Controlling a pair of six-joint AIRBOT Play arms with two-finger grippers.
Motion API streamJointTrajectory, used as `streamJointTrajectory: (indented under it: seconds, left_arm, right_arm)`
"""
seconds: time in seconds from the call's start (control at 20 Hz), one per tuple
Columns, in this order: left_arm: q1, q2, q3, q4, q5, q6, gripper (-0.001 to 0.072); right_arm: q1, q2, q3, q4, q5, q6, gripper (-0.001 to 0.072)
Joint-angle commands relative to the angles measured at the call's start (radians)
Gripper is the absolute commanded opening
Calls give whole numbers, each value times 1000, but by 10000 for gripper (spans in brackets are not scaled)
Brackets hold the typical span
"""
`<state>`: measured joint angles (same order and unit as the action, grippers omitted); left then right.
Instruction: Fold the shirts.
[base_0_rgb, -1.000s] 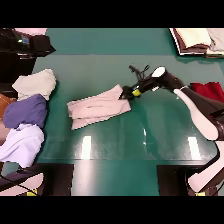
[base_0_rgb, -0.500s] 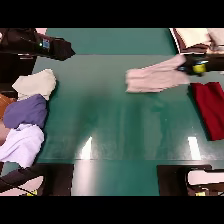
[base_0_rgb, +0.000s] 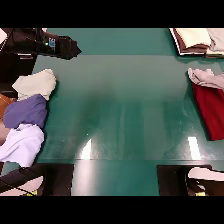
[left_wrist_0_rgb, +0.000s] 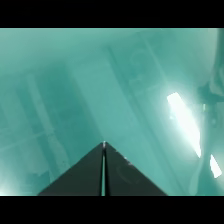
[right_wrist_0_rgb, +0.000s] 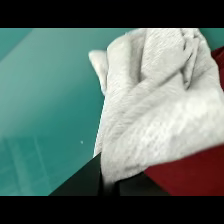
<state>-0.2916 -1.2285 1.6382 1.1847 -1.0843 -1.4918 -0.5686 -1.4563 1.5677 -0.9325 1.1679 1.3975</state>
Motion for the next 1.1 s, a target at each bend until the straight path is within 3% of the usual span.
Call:
streamJointTrajectory:
  seconds: [0.0, 0.35, 0.7, 1.0, 1.05]
  left_arm:
    - [-2, 0, 0, -3, 7, -1, 21]
    - [-2, 0, 0, -2, 15, 0, 21]
    - [-2, 0, 0, 1, 15, 8, 21]
    - [-2, 0, 0, 14, 14, 10, 21]
    - [-2, 0, 0, 14, 14, 18, 21]
  right_arm:
    - [-22, 3, 66, 49, -6, 0, 15]
    - [-33, 4, 343, -6, 188, 46, 16]
    - [-97, 4, 354, -220, 399, 82, 16]
    - [-159, 104, 59, -356, 405, 94, 23]
    - [-180, 127, -1, -371, 405, 94, 106]
